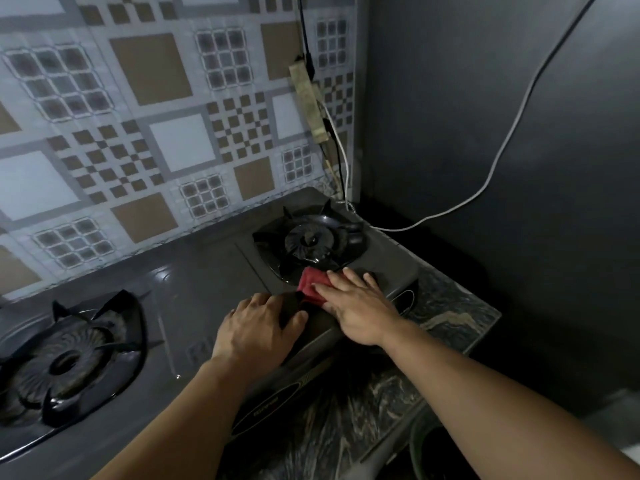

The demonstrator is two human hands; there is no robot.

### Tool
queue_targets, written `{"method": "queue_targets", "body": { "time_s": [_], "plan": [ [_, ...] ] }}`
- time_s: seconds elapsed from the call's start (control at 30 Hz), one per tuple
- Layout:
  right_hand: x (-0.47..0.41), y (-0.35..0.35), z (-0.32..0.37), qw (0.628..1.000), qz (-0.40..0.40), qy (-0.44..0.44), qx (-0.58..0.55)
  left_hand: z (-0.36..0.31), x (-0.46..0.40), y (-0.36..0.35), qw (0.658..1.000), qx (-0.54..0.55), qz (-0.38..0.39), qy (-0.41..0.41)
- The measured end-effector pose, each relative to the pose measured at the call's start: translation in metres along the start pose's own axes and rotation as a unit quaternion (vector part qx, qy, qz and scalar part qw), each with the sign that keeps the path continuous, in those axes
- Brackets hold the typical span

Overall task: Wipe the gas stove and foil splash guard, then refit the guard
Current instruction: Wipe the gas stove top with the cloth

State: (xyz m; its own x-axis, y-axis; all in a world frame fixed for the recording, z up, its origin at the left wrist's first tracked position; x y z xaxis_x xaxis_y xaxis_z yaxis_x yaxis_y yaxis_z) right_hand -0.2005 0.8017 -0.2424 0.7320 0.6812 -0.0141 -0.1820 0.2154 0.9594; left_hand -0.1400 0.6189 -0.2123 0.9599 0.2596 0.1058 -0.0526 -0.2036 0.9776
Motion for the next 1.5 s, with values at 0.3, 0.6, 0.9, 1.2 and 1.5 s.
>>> {"method": "queue_targets", "body": {
  "time_s": [0.3,0.6,0.9,1.2,1.5],
  "plan": [
    [0.012,0.001,-0.027,0.996,-0.036,-0.067,0.048,0.014,0.01,-0.002,1.0,0.002,0.003,-0.004],
    [0.019,-0.026,0.033,0.992,-0.068,-0.105,0.029,0.093,0.051,0.001,1.0,-0.014,-0.003,0.019],
    [0.014,-0.05,0.127,0.996,-0.047,-0.072,0.021,0.163,0.094,0.009,0.998,-0.009,-0.019,0.05],
    [0.006,-0.07,0.202,0.998,-0.038,-0.033,0.029,0.215,0.128,0.015,0.995,-0.009,-0.039,0.087],
    [-0.002,-0.093,0.275,0.999,-0.02,0.022,0.025,0.266,0.153,0.018,0.989,-0.017,-0.069,0.13]
  ]
}}
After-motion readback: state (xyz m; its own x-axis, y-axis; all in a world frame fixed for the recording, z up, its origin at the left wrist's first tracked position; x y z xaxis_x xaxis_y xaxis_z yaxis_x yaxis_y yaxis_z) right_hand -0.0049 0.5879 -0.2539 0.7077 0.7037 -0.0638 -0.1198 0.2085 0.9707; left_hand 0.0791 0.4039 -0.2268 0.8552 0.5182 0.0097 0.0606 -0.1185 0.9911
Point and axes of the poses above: each hand's wrist, its own x-axis away from the middle knuckle, its own y-axis out of the back of the hand, z = x × y, the point moved 2 cm from there along -x, towards the middle knuckle, and after that the axes turned 14 degrees about y, right-handed, at the moved point
